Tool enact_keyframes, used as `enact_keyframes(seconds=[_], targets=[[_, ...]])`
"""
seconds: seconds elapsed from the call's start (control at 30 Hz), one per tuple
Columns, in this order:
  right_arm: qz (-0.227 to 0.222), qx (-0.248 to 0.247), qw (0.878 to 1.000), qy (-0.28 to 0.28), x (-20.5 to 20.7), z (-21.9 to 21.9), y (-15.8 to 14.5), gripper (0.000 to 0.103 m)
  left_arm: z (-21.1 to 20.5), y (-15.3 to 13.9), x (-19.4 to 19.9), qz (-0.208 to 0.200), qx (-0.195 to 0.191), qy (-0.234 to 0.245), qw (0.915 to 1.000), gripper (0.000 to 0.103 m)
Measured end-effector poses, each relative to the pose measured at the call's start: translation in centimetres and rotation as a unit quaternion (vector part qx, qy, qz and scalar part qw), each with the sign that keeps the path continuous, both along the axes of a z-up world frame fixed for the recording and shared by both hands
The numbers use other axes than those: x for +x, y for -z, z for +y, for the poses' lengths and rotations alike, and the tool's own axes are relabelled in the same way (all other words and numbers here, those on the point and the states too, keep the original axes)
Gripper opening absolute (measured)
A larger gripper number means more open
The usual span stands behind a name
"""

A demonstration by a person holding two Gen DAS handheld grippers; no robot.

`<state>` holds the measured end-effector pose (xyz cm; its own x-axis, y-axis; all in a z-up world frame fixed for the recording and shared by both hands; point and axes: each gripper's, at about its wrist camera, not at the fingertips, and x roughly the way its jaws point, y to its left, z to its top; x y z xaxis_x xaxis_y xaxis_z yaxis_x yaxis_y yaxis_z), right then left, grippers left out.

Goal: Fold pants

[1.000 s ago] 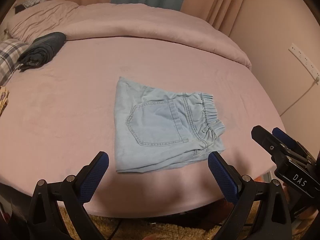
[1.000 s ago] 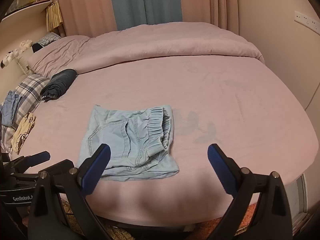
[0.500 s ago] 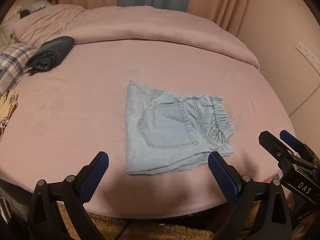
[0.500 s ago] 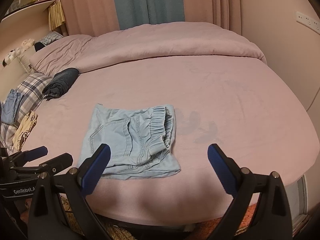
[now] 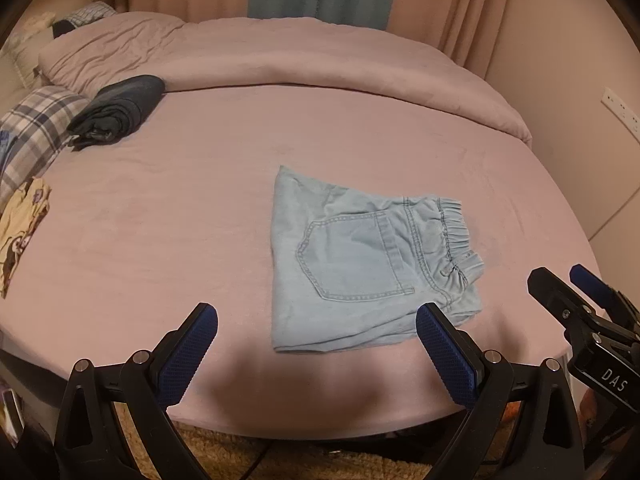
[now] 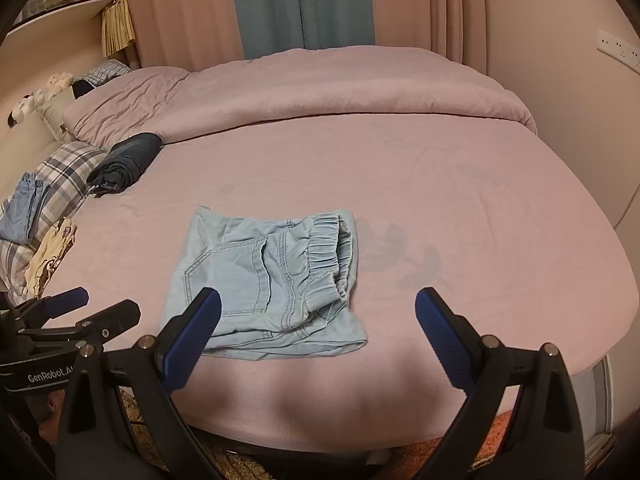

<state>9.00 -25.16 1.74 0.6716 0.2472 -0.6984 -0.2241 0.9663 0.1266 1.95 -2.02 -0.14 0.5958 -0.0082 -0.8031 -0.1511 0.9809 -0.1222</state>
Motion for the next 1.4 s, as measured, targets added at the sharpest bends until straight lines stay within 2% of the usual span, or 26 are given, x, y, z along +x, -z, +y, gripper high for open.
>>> enact_keyframes(seconds=[0.33,0.6,1.4], targets=[[-0.011,0.000,1.000,0.007,-0.3,-0.1,-0.5,0.099,0.3,-0.3,-0.2,-0.006,-0.010,0.004,0.9999,0.099],[-0.020,-0.010,1.000,0.010,-0.5,0.3,-0.8,0.099,0.4,-0.8,-0.4,-0.016,0.004,-0.002,0.9999,0.099],[-0.017,-0.022,1.000,0.001,-0.6,1.1,-0.6,0.099,0.6,-0.7,-0.7,-0.020,0.007,-0.017,0.9996,0.099]])
